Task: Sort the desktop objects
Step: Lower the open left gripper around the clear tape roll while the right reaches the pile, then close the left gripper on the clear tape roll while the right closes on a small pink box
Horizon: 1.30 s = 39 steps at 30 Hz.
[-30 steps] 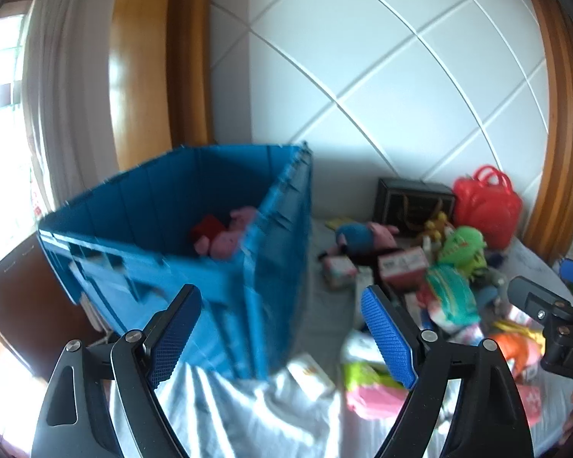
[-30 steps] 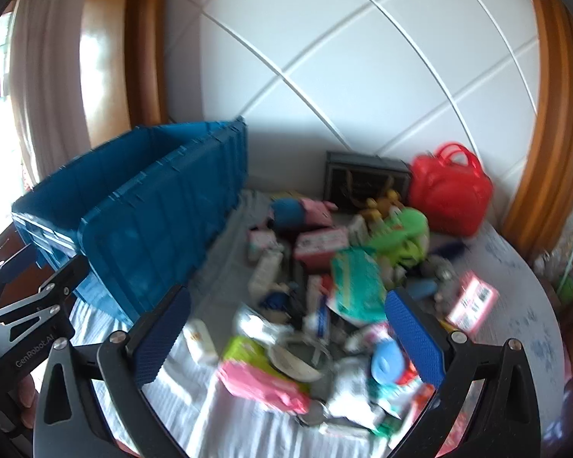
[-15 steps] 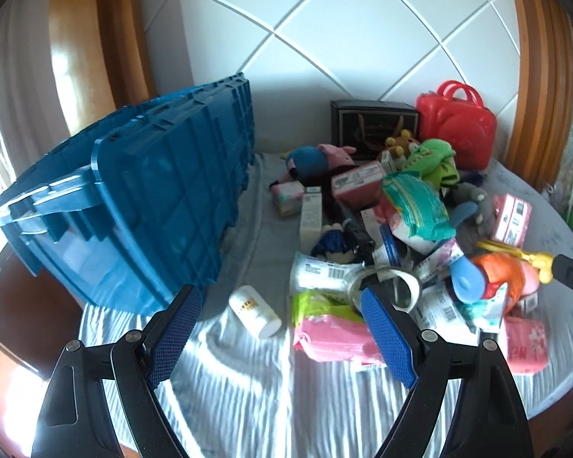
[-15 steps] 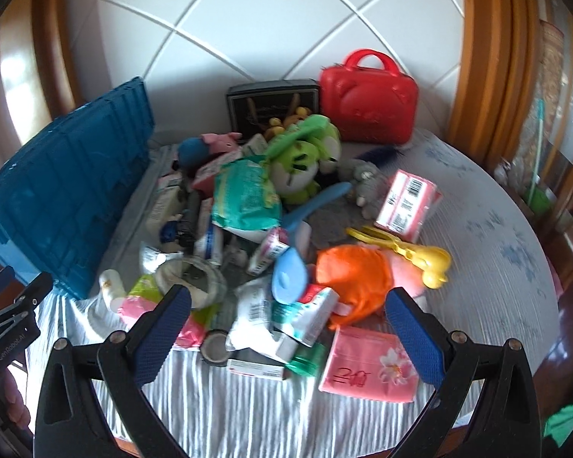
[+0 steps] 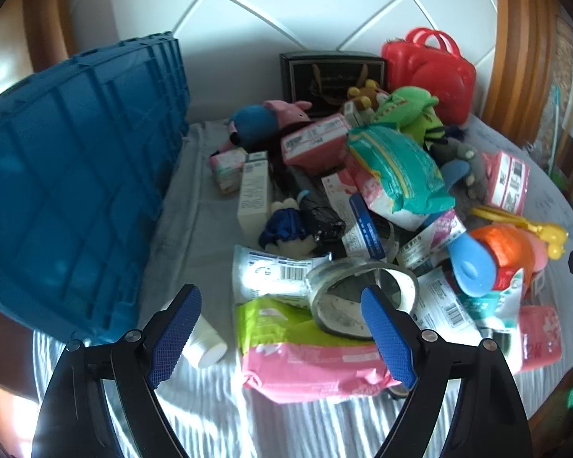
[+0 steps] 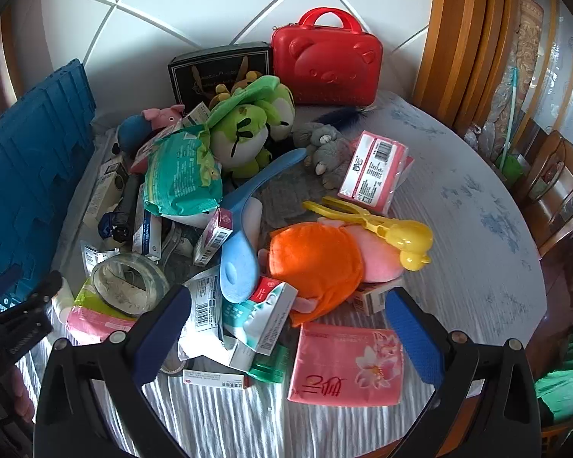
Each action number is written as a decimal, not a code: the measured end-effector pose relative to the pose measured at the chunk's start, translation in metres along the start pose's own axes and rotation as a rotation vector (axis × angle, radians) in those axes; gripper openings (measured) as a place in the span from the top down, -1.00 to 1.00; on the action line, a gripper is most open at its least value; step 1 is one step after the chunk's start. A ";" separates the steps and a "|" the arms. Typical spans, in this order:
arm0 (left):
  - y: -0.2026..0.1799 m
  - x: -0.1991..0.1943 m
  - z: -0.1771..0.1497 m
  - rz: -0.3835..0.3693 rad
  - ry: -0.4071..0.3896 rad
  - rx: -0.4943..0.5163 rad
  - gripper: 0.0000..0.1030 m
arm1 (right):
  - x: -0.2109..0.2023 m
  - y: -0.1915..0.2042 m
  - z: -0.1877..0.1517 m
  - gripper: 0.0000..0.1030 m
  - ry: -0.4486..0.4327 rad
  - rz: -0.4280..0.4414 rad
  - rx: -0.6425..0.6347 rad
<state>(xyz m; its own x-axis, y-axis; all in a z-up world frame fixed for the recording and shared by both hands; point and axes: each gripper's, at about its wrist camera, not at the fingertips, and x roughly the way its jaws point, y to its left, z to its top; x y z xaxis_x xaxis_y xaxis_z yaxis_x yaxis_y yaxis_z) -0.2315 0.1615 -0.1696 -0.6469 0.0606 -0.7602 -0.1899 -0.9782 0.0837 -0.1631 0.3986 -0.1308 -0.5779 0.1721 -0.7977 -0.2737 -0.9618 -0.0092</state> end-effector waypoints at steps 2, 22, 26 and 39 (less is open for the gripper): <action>-0.007 0.016 -0.002 -0.005 0.028 0.006 -0.67 | 0.012 0.003 -0.003 -1.00 0.018 0.020 0.002; -0.022 0.082 -0.014 0.023 0.083 -0.063 0.78 | 0.100 0.030 -0.001 -1.00 0.039 0.132 -0.087; -0.022 0.070 -0.007 0.030 0.060 -0.059 0.78 | 0.105 0.031 0.004 -1.00 0.054 0.149 -0.094; -0.014 0.063 0.024 0.070 0.002 -0.092 0.78 | 0.136 0.048 0.037 0.12 0.076 0.224 -0.099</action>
<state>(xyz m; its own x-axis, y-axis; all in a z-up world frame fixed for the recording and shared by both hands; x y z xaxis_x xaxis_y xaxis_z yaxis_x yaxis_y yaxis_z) -0.2875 0.1842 -0.2035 -0.6549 -0.0084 -0.7557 -0.0760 -0.9941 0.0769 -0.2832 0.3840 -0.2167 -0.5554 -0.0600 -0.8294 -0.0666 -0.9910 0.1163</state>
